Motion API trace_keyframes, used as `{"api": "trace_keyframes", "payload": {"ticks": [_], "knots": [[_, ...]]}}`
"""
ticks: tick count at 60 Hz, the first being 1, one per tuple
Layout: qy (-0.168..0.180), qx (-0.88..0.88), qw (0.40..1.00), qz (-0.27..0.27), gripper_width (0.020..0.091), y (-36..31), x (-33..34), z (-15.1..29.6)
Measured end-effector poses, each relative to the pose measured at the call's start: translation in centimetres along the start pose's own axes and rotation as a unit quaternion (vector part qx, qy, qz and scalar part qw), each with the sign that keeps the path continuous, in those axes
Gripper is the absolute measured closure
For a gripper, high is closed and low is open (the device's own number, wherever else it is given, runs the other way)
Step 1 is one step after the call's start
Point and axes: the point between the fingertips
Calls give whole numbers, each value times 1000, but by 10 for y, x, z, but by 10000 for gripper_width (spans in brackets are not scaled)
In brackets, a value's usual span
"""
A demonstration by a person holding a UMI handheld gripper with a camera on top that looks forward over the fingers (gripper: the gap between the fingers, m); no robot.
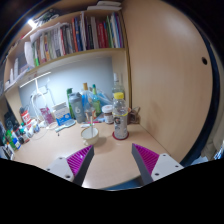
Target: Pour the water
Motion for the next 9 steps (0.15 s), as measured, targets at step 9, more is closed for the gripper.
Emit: {"api": "trace_keyframes", "payload": {"ticks": [9], "knots": [[10, -6, 1000, 13, 261, -27, 75, 5]]}}
Point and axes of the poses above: the point between the fingertips, and its own axes, seen from behind it with the camera up: y to the right, z up, x backward, against the way the camera looks, and after that the axes turned 4 degrees about -x, right-handed
